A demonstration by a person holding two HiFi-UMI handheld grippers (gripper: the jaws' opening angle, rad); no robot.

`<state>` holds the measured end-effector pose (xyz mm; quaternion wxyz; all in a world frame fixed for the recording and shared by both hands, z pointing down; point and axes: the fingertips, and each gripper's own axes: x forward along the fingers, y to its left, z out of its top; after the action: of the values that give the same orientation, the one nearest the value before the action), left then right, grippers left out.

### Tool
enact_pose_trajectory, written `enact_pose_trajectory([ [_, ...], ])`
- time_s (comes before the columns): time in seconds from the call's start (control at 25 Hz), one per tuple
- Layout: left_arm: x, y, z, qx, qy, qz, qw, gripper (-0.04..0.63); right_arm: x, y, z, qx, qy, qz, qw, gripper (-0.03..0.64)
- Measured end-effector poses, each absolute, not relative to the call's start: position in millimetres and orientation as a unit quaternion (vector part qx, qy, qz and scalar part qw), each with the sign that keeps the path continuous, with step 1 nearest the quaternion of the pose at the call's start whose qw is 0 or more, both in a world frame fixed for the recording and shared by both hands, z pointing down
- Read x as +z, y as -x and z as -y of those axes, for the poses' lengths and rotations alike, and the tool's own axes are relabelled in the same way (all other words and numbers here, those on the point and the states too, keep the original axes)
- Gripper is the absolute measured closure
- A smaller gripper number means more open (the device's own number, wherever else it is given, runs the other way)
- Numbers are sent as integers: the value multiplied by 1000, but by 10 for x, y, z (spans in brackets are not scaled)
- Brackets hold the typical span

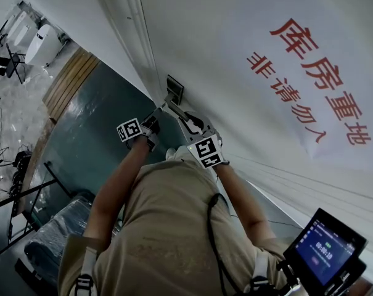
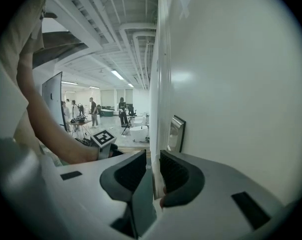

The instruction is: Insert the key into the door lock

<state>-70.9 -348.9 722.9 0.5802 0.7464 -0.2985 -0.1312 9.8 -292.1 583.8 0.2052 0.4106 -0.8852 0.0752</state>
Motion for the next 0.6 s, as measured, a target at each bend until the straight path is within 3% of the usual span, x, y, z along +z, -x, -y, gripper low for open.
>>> enact_pose_trajectory([
  [0.6, 7369, 605, 3596, -163, -707, 327, 606, 562, 5769, -202, 2824, 81, -373, 900, 210, 529],
])
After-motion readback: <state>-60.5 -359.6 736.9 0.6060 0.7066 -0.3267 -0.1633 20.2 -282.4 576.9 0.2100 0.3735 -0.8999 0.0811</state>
